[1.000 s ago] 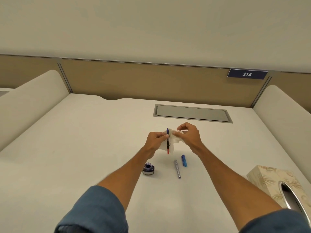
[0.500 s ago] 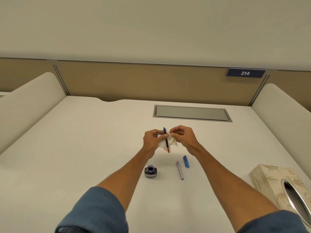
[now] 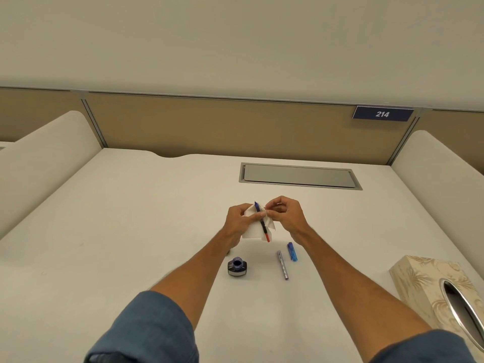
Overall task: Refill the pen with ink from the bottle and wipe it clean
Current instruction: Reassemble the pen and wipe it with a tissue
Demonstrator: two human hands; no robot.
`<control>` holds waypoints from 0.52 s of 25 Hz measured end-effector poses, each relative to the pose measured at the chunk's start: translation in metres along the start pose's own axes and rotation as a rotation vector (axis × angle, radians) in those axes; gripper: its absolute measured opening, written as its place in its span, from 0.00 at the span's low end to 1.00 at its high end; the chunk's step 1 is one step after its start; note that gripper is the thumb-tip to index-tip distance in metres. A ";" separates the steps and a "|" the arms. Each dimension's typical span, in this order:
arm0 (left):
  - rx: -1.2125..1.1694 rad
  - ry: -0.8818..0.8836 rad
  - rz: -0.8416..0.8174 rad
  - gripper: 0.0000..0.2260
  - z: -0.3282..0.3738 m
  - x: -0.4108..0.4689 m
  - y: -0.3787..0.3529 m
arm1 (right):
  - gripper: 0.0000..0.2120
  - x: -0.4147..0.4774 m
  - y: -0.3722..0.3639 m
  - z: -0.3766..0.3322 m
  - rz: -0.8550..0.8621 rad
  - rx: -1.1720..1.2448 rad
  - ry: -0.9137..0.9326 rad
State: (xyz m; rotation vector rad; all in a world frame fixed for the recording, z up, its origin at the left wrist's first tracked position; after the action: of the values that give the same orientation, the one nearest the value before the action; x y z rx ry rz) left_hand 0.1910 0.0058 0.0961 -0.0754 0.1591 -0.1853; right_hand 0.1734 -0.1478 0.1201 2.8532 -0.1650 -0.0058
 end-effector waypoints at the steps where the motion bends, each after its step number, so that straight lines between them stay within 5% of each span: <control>1: 0.006 0.005 0.015 0.12 0.000 0.000 0.001 | 0.04 -0.001 -0.001 0.001 0.026 -0.021 0.009; 6: -0.062 0.040 0.173 0.08 -0.004 0.005 0.012 | 0.06 -0.006 -0.002 -0.005 0.317 -0.385 0.245; 13: -0.114 0.061 0.178 0.08 -0.002 0.007 0.013 | 0.08 -0.009 -0.020 -0.001 0.044 -0.527 0.280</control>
State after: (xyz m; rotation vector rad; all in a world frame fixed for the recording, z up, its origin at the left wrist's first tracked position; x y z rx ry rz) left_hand 0.1999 0.0166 0.0915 -0.1685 0.2363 -0.0012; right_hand 0.1663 -0.1277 0.1159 2.2944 -0.1423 0.3109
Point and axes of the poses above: each hand's wrist, its own x-axis towards the middle knuckle, its own y-axis out of the back of the hand, z = x × y, the point moved 4 cm from there along x, towards the middle knuckle, and after that the axes turned 4 degrees about -x, right-handed, at the moved point
